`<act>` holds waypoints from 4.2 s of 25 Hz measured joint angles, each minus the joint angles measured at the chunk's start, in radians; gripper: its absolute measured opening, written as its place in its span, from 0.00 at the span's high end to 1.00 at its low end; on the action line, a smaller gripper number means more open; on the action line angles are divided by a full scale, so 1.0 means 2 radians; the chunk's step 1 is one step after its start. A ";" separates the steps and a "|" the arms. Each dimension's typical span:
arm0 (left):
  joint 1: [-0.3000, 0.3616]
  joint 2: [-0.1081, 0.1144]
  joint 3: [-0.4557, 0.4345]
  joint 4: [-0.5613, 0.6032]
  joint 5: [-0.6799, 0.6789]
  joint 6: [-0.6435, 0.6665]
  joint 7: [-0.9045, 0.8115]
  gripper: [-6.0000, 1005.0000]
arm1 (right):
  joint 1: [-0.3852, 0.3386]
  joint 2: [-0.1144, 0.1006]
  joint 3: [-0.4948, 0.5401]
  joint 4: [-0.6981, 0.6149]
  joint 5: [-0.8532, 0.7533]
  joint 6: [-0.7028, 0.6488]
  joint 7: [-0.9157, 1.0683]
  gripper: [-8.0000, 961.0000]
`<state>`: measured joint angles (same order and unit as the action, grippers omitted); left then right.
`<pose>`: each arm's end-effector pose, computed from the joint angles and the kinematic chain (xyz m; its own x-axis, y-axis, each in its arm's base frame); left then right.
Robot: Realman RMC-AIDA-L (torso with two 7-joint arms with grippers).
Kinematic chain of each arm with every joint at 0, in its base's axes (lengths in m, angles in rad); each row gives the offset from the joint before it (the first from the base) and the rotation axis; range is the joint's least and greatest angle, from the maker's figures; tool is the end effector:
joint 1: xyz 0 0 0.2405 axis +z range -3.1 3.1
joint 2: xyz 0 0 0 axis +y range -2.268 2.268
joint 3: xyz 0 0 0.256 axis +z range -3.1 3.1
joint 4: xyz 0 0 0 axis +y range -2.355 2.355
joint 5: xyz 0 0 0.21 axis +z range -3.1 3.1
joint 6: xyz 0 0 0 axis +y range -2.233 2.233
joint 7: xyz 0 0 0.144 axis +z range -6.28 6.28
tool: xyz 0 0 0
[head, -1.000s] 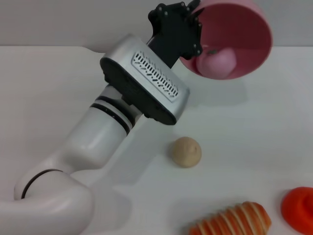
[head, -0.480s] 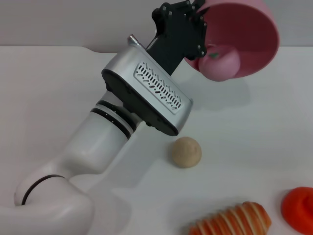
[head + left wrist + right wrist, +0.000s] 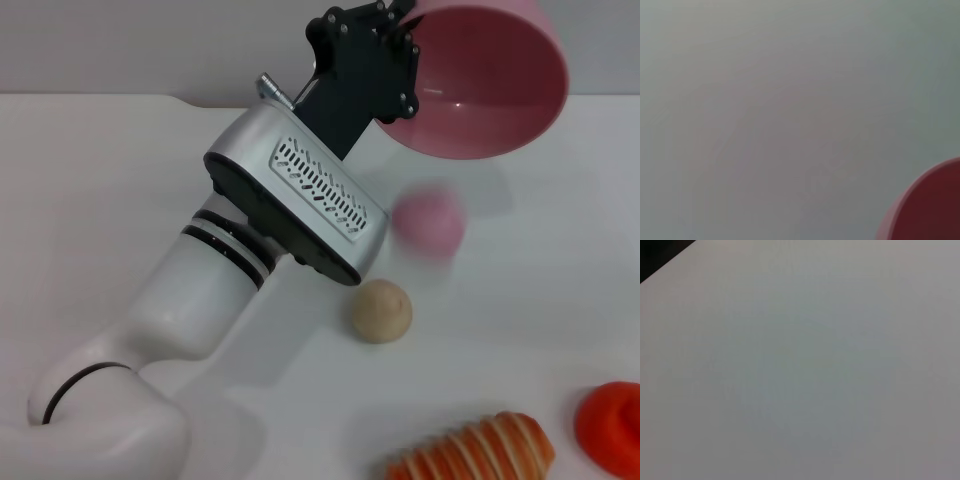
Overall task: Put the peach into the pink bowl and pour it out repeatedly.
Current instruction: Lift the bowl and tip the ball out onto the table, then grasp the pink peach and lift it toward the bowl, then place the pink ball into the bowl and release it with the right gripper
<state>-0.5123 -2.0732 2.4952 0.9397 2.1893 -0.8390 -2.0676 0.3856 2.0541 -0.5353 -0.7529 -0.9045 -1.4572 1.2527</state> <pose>-0.1043 0.3347 -0.0982 0.8354 -0.5295 0.1473 -0.0193 -0.2962 -0.9549 0.2740 0.3363 0.1891 0.2513 0.4293 -0.8675 -0.7539 -0.4753 -0.4536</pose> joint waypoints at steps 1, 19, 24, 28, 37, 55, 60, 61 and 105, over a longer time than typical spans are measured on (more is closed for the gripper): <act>0.000 0.000 0.000 0.000 0.001 -0.001 0.000 0.95 | 0.000 0.000 0.000 0.000 0.001 0.000 0.000 0.45; -0.061 0.004 -0.316 0.051 -0.003 0.451 -0.139 0.95 | -0.011 -0.004 -0.076 -0.200 -0.187 -0.110 0.143 0.46; -0.104 0.005 -0.457 0.022 -0.003 0.590 -0.150 0.95 | 0.010 -0.004 -0.136 -0.376 -0.360 -0.185 0.291 0.46; -0.109 0.007 -0.508 0.019 0.001 0.620 -0.150 0.95 | 0.067 -0.008 -0.187 -0.435 -0.521 -0.261 0.404 0.46; -0.115 0.007 -0.534 0.012 0.002 0.631 -0.149 0.95 | 0.140 0.008 -0.232 -0.274 -0.774 -0.181 0.443 0.46; -0.114 0.005 -0.521 0.007 -0.002 0.633 -0.153 0.95 | 0.166 0.009 -0.323 -0.094 -0.812 0.043 0.455 0.47; -0.115 0.005 -0.520 0.007 -0.002 0.634 -0.153 0.95 | 0.184 0.009 -0.340 -0.046 -0.811 0.074 0.455 0.47; -0.115 0.005 -0.520 0.007 -0.002 0.634 -0.153 0.95 | 0.186 0.009 -0.343 -0.040 -0.810 0.077 0.455 0.47; -0.164 0.006 -0.487 0.013 0.023 0.844 -0.214 0.95 | 0.115 0.006 -0.194 -0.396 -0.567 -0.038 0.391 0.96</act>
<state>-0.8412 -2.0613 1.5222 0.9648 2.2348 0.8492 -2.4948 0.6153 2.0666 -0.9233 -1.5458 -2.0391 -1.5339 2.0348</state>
